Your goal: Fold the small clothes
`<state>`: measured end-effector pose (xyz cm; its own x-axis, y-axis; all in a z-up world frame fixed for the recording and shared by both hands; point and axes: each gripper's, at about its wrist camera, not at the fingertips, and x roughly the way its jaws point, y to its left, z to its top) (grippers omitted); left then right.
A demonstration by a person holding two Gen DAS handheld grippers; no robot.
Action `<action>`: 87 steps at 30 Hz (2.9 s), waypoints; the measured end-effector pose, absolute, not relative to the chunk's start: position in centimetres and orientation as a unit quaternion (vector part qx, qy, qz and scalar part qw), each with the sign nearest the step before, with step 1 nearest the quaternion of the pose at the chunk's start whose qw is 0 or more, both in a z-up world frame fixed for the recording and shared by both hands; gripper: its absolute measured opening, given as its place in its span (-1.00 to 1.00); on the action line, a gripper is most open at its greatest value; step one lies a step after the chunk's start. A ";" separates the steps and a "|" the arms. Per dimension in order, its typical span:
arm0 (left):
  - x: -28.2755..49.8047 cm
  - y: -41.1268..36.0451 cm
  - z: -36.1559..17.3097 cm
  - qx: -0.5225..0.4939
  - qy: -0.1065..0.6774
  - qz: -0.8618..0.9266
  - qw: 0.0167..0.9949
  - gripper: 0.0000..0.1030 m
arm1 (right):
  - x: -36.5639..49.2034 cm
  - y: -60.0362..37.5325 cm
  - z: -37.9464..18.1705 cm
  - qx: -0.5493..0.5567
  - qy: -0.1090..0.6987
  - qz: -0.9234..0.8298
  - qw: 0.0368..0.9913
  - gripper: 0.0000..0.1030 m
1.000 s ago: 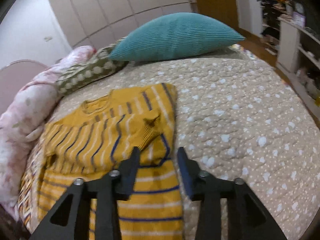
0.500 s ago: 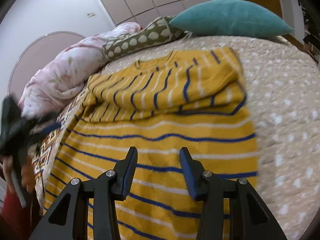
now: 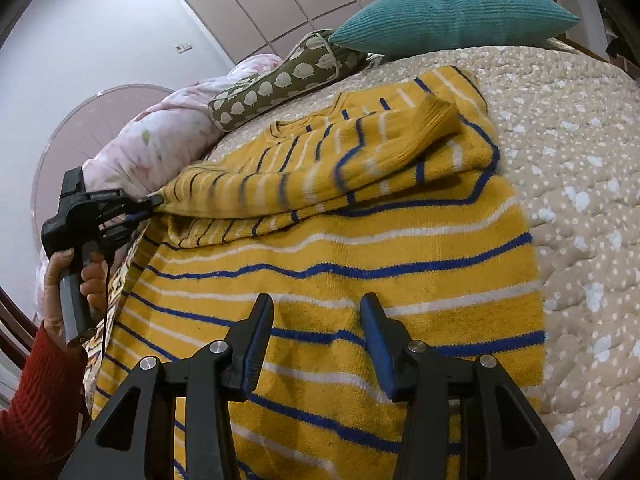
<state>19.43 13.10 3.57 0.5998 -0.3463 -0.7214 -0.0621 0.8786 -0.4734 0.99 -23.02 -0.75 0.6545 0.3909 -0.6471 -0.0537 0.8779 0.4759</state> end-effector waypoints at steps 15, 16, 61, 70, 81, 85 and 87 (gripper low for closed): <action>9.6 13.8 5.3 -0.132 0.442 -0.093 0.882 -0.24 | 0.8 -23.5 -0.8 0.233 0.392 0.132 0.881 -0.02; 8.2 13.6 5.7 -0.117 0.436 -0.091 0.887 -0.14 | 0.8 -23.5 -0.8 0.236 0.391 0.132 0.880 -0.02; -5.7 14.7 3.8 -0.112 0.445 -0.117 0.881 0.47 | -12.2 -31.9 1.7 0.227 0.469 0.078 0.850 -0.15; -6.1 13.3 1.2 -0.092 0.456 -0.113 0.878 0.71 | -15.6 -30.1 -0.1 0.303 0.416 0.077 0.854 0.34; -6.9 11.8 1.2 -0.049 0.451 -0.120 0.883 0.78 | -16.5 -29.5 -0.2 0.312 0.385 0.076 0.865 0.41; -8.0 13.9 3.8 -0.105 0.441 -0.152 0.878 0.32 | -16.7 -30.4 -0.2 0.340 0.396 0.092 0.848 0.40; -8.6 15.1 4.7 -0.112 0.429 -0.142 0.885 0.34 | -17.0 -30.5 -0.3 0.347 0.395 0.100 0.845 0.40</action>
<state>-8.63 15.14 4.73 0.5925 -0.3475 -0.7267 0.1546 0.9345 -0.3207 -17.03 -30.46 -0.27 0.6682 0.4422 -0.5984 0.1058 0.7396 0.6647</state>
